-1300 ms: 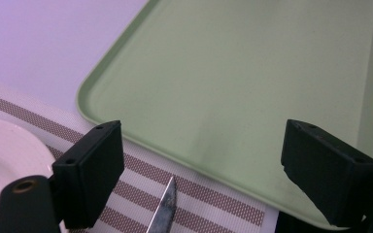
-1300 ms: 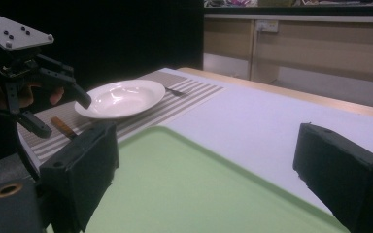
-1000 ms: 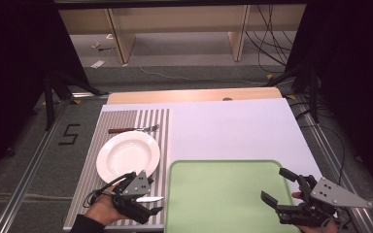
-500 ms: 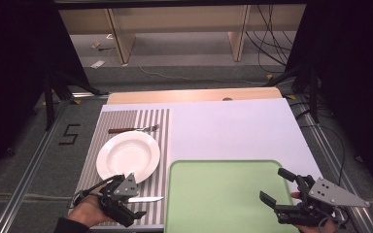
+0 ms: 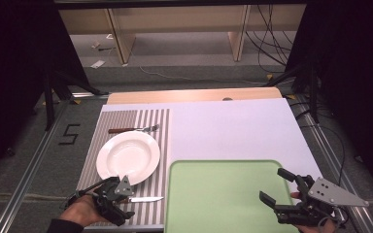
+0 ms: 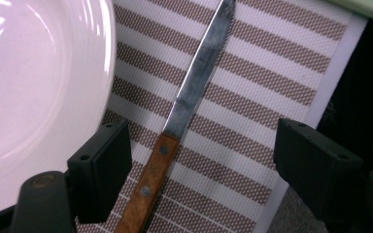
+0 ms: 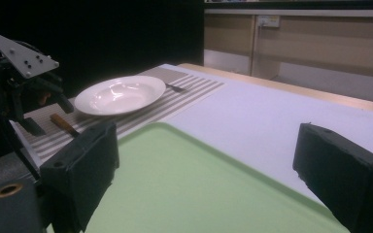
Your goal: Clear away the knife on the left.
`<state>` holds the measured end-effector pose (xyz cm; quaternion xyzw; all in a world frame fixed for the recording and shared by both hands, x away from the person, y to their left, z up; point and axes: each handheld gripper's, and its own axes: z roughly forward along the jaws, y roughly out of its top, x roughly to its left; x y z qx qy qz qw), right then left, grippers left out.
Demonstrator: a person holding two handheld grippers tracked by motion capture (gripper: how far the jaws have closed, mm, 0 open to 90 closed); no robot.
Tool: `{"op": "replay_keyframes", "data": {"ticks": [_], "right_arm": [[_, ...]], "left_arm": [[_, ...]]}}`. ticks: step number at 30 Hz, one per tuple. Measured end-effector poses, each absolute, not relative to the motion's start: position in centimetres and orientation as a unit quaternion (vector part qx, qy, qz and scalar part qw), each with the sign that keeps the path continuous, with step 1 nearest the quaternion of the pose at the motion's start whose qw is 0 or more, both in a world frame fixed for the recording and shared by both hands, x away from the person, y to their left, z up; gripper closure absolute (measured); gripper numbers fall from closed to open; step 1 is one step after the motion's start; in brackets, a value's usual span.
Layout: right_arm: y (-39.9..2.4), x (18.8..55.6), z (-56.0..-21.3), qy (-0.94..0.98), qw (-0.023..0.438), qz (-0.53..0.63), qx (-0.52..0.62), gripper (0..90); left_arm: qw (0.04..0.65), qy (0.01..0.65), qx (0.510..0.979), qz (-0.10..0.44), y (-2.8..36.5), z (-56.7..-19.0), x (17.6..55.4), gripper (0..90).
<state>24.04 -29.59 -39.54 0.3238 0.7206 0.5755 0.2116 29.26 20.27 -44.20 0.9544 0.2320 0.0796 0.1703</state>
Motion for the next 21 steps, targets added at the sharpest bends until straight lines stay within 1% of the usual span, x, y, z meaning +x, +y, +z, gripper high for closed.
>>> {"op": "replay_keyframes", "data": {"ticks": [6,10,13,17,20,21], "right_arm": [[-29.6,24.0,-39.6,0.721,0.21,0.576,0.323,10.3],[-29.5,24.0,-39.6,0.72,0.21,0.577,0.324,10.3],[-29.5,24.1,-39.6,0.72,0.209,0.578,0.322,10.3],[-29.4,24.0,-39.6,0.725,0.205,0.575,0.319,10.4],[-29.4,24.1,-39.6,0.725,0.205,0.575,0.319,10.3],[-29.4,24.1,-39.6,0.725,0.204,0.575,0.319,10.4]], "left_arm": [[0.162,0.247,0.953,0.069,20.7,-45.0,30.0,25.5],[0.138,0.25,0.956,0.062,20.7,-45.6,30.6,30.1],[0.133,0.247,0.958,0.061,20.7,-45.8,30.8,32.7],[0.125,0.254,0.958,0.053,20.6,-45.9,31.3,39.8],[0.11,0.26,0.958,0.043,20.7,-46.1,31.6,48.1],[0.103,0.262,0.959,0.04,20.7,-46.2,31.7,48.6]]}}
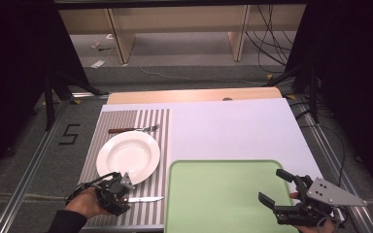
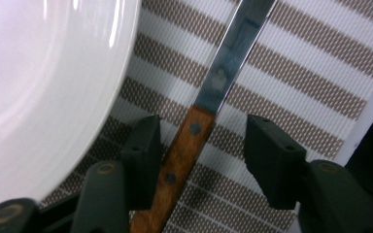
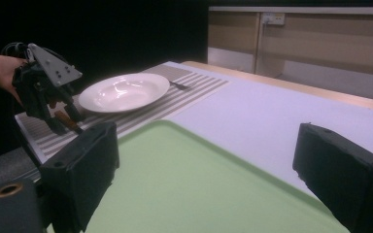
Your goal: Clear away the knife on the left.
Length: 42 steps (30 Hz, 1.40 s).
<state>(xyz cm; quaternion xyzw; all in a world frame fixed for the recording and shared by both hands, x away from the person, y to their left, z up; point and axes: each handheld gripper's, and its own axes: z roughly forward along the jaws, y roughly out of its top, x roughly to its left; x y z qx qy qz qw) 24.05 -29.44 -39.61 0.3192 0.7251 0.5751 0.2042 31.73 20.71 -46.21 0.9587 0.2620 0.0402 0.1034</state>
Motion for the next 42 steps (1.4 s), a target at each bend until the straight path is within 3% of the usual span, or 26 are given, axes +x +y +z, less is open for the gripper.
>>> {"op": "replay_keyframes", "data": {"ticks": [16,27,35,42], "right_arm": [[-29.4,24.0,-39.6,0.726,0.205,0.575,0.318,10.4],[-29.4,24.0,-39.6,0.726,0.205,0.573,0.319,10.5],[-29.4,24.0,-39.6,0.726,0.205,0.574,0.319,10.5],[-29.4,24.1,-39.6,0.726,0.203,0.574,0.32,10.5]], "left_arm": [[0.081,0.298,0.951,0.02,20.4,-46.0,32.6,76.0],[0.107,0.324,0.94,-0.002,20.8,-45.6,32.6,76.7],[0.179,0.338,0.924,-0.027,21.3,-44.8,32.3,76.8],[0.273,0.341,0.899,-0.024,19.4,-42.8,30.9,76.8]]}}
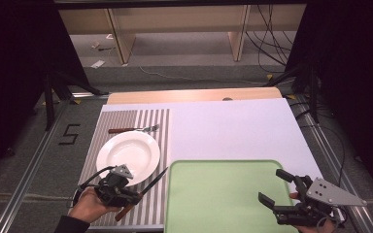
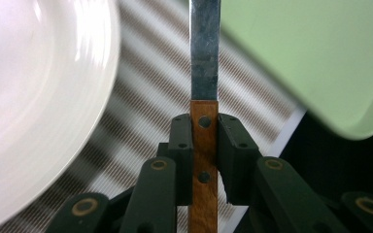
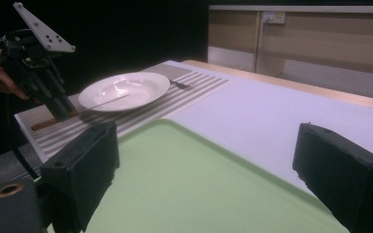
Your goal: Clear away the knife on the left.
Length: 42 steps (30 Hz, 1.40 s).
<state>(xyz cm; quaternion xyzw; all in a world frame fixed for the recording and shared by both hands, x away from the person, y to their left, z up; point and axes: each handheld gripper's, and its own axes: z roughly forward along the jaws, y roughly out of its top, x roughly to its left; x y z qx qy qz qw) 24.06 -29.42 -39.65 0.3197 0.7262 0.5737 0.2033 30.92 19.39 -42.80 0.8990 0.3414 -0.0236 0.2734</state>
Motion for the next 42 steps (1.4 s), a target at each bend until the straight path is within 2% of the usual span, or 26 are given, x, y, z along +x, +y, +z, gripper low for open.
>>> {"op": "replay_keyframes", "data": {"ticks": [6,11,30,42], "right_arm": [[-29.4,24.1,-39.7,0.724,0.203,0.575,0.321,10.4],[-29.5,24.1,-39.7,0.724,0.203,0.576,0.322,10.4],[-29.5,24.0,-39.6,0.725,0.199,0.576,0.322,10.4],[-29.4,24.0,-39.7,0.723,0.2,0.578,0.321,10.4]], "left_arm": [[0.323,0.325,0.889,-0.022,16.3,-40.8,30.2,76.7],[0.328,0.306,0.893,-0.028,14.2,-40.3,30.0,76.7],[0.297,0.283,0.909,-0.077,8.2,-41.9,31.7,76.7],[0.285,0.281,0.912,-0.09,5.9,-42.5,32.0,76.8]]}}
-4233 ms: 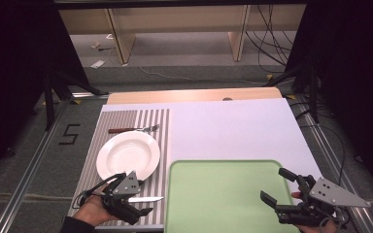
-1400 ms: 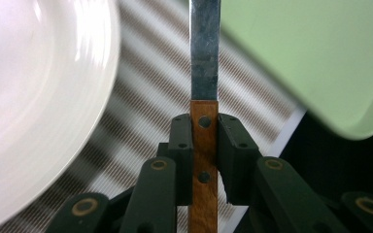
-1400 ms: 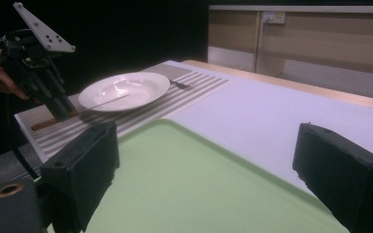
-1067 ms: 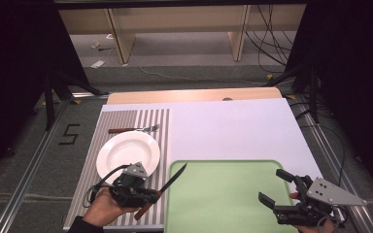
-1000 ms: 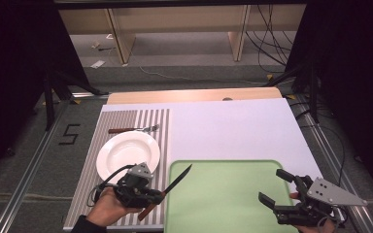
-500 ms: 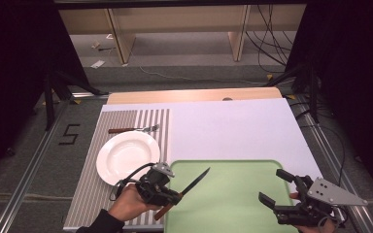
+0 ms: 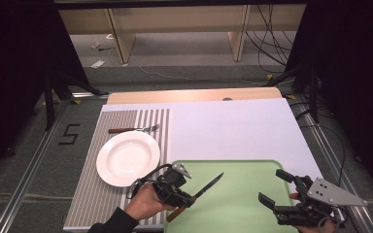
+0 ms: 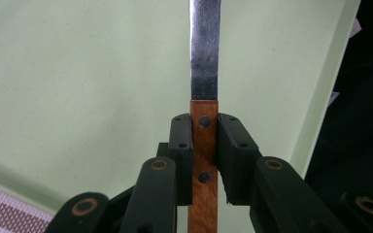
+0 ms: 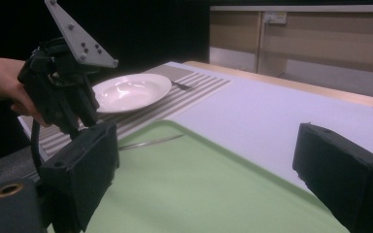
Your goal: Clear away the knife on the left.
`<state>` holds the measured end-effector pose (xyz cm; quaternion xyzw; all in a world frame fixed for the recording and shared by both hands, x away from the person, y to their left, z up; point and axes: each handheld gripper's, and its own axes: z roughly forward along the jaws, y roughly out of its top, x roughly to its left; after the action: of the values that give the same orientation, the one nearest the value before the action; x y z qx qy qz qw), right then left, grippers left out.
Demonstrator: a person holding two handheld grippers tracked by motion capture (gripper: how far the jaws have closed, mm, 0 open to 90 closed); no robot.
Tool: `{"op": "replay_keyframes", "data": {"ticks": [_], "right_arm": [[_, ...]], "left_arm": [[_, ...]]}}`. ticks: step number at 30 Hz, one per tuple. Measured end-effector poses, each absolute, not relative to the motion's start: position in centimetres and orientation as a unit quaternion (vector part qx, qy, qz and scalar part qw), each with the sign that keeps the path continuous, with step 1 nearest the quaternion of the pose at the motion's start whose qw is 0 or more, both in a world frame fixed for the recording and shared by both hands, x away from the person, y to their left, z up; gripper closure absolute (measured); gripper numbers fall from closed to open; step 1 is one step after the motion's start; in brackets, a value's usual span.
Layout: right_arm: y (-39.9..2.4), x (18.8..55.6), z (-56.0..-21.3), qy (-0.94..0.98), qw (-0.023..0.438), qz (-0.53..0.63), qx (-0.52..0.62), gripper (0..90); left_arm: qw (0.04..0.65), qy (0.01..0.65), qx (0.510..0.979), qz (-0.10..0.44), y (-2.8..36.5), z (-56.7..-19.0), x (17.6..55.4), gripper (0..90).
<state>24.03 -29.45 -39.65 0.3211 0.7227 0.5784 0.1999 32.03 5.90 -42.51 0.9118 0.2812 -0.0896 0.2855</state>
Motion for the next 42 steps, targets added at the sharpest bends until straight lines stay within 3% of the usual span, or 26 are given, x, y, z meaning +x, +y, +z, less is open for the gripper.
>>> {"op": "replay_keyframes", "data": {"ticks": [27,35,38,42], "right_arm": [[-29.3,24.0,-39.6,0.724,0.198,0.579,0.317,10.5],[-29.3,23.9,-39.6,0.725,0.197,0.579,0.316,10.5],[-29.3,23.9,-39.6,0.725,0.198,0.58,0.315,10.5],[-29.4,23.9,-39.6,0.725,0.197,0.579,0.316,10.5]], "left_arm": [[0.217,0.309,0.914,-0.144,3.3,-46.4,32.4,76.6],[0.228,0.314,0.91,-0.147,3.3,-46.7,32.3,75.1],[0.229,0.304,0.913,-0.147,3.3,-46.6,32.2,70.8],[0.246,0.285,0.917,-0.131,3.1,-46.1,31.9,55.3]]}}
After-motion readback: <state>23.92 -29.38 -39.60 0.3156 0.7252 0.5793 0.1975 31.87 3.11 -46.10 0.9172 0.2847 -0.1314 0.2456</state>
